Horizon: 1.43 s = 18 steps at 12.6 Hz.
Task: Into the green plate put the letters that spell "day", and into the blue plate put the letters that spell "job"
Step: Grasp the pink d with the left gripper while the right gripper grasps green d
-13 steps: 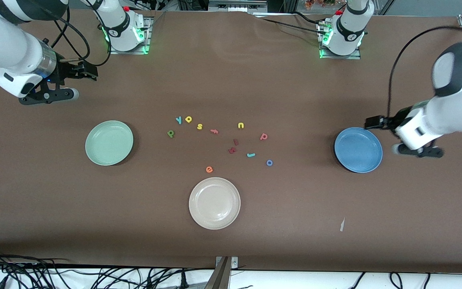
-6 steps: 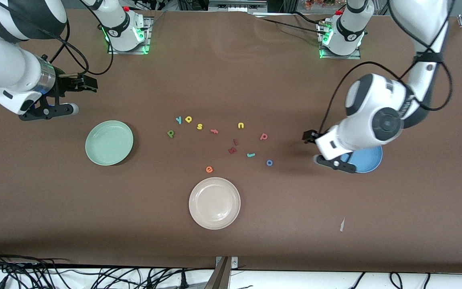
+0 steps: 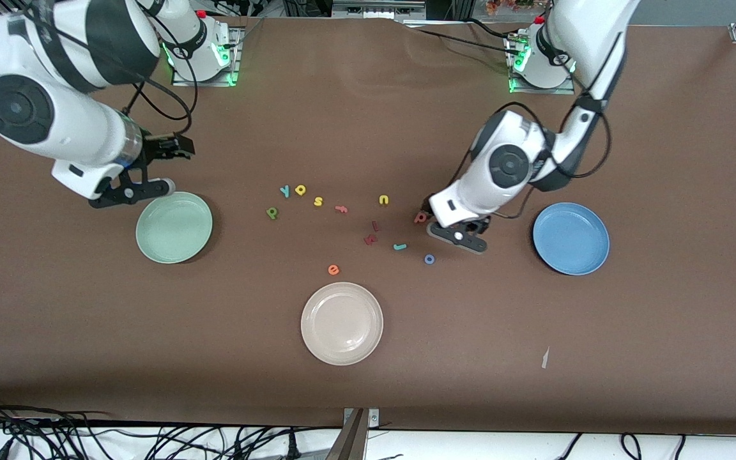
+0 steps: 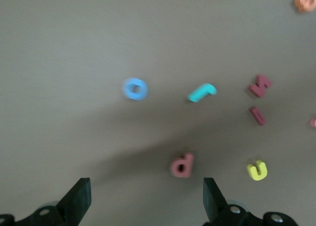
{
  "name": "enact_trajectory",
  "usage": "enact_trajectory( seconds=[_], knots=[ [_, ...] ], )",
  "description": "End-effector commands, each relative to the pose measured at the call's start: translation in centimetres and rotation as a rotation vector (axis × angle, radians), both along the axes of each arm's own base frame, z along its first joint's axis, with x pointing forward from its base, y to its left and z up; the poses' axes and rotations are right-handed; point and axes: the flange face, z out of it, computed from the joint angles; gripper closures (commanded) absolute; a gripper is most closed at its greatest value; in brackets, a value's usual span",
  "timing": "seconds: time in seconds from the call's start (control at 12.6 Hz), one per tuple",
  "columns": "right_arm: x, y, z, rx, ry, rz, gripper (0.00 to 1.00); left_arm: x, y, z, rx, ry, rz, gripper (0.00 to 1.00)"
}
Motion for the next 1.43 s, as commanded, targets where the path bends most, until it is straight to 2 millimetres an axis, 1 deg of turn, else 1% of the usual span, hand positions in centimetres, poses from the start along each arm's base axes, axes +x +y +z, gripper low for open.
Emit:
enact_trajectory(
  seconds=[0.0, 0.08, 0.16, 0.24, 0.4, 0.48, 0.63, 0.71, 0.79, 0.87, 0.95, 1.03, 1.19, 1.27, 1.35],
  knots=[
    [-2.3, -0.3, -2.7, -0.014, -0.056, -0.09, 0.05, -1.3, -2.5, -3.4, 0.068, -0.037, -0.041, 0.0],
    [-3.9, 0.7, -3.4, -0.02, -0.09, -0.121, 0.04, -2.3, -3.6, -4.8, 0.103, -0.05, -0.061, 0.0],
    [-5.1, 1.9, -4.8, -0.024, -0.166, -0.197, 0.02, -2.7, -4.3, -6.1, 0.139, -0.064, -0.081, 0.01],
    [-5.3, 2.2, -6.6, -0.024, -0.21, -0.283, 0.02, -2.1, -4.1, -6.1, 0.15, -0.082, -0.088, 0.03],
    [-6.2, 4.4, -10.3, -0.032, -0.256, -0.459, 0.02, -2.1, -4.1, -6.5, 0.154, -0.08, -0.094, 0.06],
    [-6.7, 4.9, -12.6, -0.029, -0.262, -0.494, 0.02, -2.1, -4.1, -6.7, 0.155, -0.077, -0.094, 0.08],
    [-7.3, 5.8, -17.1, -0.021, -0.265, -0.563, 0.02, -2.2, -4.3, -7.1, 0.156, -0.073, -0.097, 0.18],
    [-7.7, 7.3, -18.8, -0.007, -0.265, -0.561, 0.03, -2.5, -4.5, -7.5, 0.159, -0.068, -0.1, 0.22],
    [-8.0, 8.3, -19.8, -0.001, -0.263, -0.57, 0.04, -2.6, -4.6, -7.5, 0.16, -0.067, -0.102, 0.31],
    [-8.1, 8.5, -20.7, -0.008, -0.258, -0.609, 0.05, -2.6, -4.6, -7.5, 0.161, -0.066, -0.102, 0.41],
    [-8.8, 10.1, -21.6, -0.004, -0.257, -0.624, 0.06, -2.6, -4.6, -7.5, 0.161, -0.064, -0.098, 0.49],
    [-8.9, 10.9, -22.7, 0.007, -0.263, -0.65, 0.08, -2.6, -4.5, -7.5, 0.164, -0.061, -0.097, 0.56],
    [-8.5, 11.4, -23.5, 0.039, -0.289, -0.697, 0.08, -2.7, -4.4, -7.7, 0.166, -0.058, -0.097, 0.7],
    [-8.4, 11.2, -24.3, 0.038, -0.286, -0.701, 0.09, -2.7, -4.4, -7.8, 0.167, -0.056, -0.097, 0.72],
    [-8.3, 11.3, -24.7, 0.05, -0.293, -0.706, 0.09, -2.8, -4.4, -7.8, 0.168, -0.055, -0.098, 0.76]
  ],
)
